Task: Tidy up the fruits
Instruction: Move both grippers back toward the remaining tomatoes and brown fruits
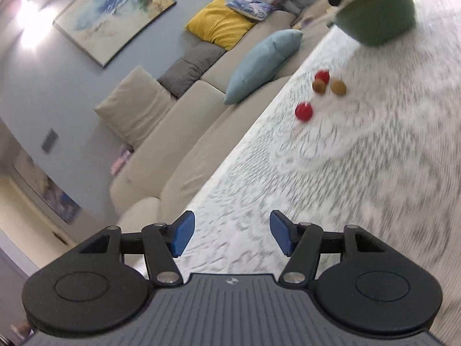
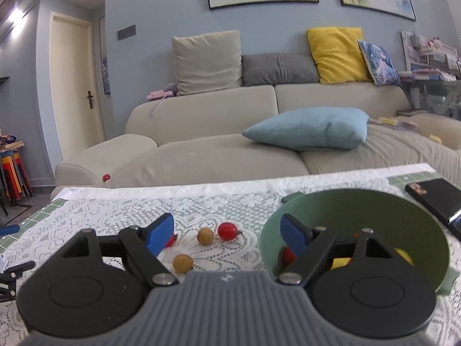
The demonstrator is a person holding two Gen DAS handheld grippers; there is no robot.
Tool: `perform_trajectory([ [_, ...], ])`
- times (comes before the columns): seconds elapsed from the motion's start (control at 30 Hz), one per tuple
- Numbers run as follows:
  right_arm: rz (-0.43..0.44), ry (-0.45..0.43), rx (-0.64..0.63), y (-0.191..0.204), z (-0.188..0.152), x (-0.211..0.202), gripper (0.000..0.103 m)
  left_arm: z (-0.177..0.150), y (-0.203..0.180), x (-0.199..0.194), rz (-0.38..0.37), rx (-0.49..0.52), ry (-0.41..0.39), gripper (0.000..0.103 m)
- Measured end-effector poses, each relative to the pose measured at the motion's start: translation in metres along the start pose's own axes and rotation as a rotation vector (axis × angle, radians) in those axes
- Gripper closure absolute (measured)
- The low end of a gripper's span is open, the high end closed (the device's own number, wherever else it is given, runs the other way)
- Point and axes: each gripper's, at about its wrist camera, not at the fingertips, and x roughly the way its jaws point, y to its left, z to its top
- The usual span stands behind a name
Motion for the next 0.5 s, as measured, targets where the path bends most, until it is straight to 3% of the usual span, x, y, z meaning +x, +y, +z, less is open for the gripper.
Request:
perform_trajectory([
  [0.3, -0.002, 0.054, -0.075, 0.02, -0.011, 0.018, 0.022, -0.006, -0.012, -0.013, 0.059, 0.17, -0.105, 0.028],
  [0.37, 0.01, 0.071, -0.099, 0.025, -0.012, 0.024, 0.021, 0.001, -0.008, -0.014, 0.048, 0.167, -0.125, 0.022],
  [0.5, 0.031, 0.073, -0.154, 0.038, -0.013, 0.031, 0.021, 0.015, -0.001, -0.013, 0.023, 0.132, -0.127, 0.022],
])
